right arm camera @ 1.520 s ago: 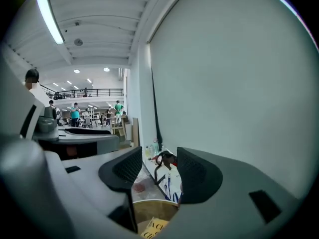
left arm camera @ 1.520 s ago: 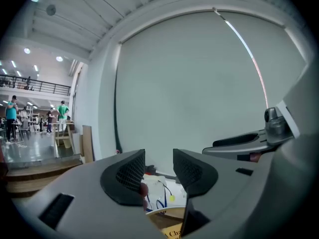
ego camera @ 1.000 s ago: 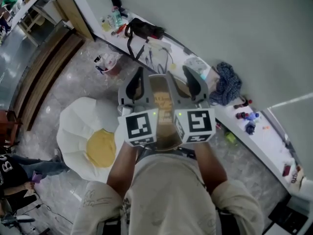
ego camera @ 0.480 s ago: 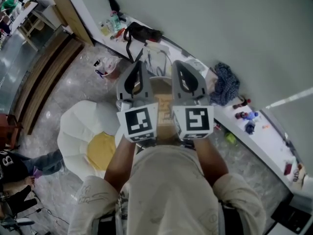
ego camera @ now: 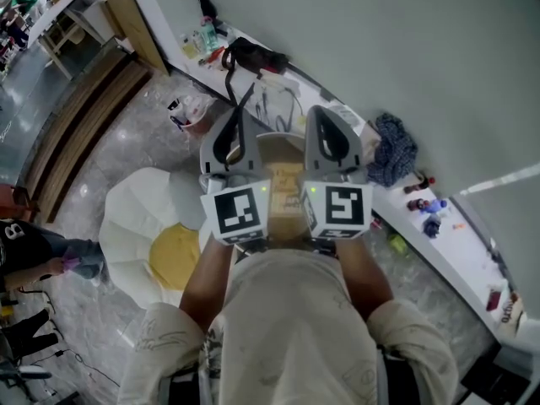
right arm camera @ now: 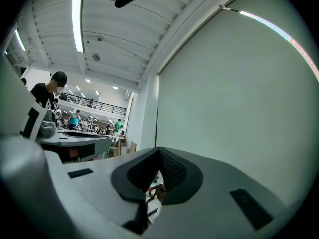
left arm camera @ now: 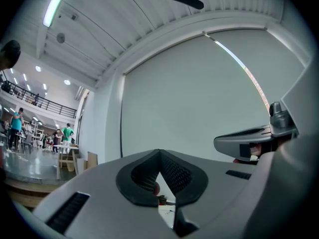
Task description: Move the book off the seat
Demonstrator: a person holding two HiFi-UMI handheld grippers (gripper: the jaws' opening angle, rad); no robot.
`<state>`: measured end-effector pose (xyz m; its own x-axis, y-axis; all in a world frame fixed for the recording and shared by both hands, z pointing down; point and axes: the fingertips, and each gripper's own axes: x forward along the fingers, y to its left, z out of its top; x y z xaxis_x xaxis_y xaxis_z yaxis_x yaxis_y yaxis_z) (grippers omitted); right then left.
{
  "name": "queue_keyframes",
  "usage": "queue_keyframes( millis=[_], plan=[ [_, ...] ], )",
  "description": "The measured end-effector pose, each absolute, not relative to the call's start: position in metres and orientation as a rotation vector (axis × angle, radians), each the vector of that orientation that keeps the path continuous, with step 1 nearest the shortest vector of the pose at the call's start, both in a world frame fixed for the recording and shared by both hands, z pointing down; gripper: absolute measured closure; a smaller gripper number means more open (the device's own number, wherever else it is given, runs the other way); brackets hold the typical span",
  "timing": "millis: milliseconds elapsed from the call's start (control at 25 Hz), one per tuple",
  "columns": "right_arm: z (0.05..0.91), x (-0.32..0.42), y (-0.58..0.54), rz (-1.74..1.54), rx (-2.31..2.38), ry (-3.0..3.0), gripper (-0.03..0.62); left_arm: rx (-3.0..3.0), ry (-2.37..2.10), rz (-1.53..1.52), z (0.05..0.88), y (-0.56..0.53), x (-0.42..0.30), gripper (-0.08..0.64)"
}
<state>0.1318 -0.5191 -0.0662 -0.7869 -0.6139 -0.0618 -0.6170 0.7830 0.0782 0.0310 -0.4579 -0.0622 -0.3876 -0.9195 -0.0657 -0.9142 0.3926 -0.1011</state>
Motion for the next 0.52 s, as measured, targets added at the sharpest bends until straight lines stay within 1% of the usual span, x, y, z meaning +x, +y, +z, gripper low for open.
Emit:
queue_keyframes(
  millis=[520],
  plan=[
    [-0.060,0.134,-0.498,0.172,-0.999,2.960,0.588,-1.658,2.550,-0.084,-0.053,-0.438,0.036,0.558]
  ],
)
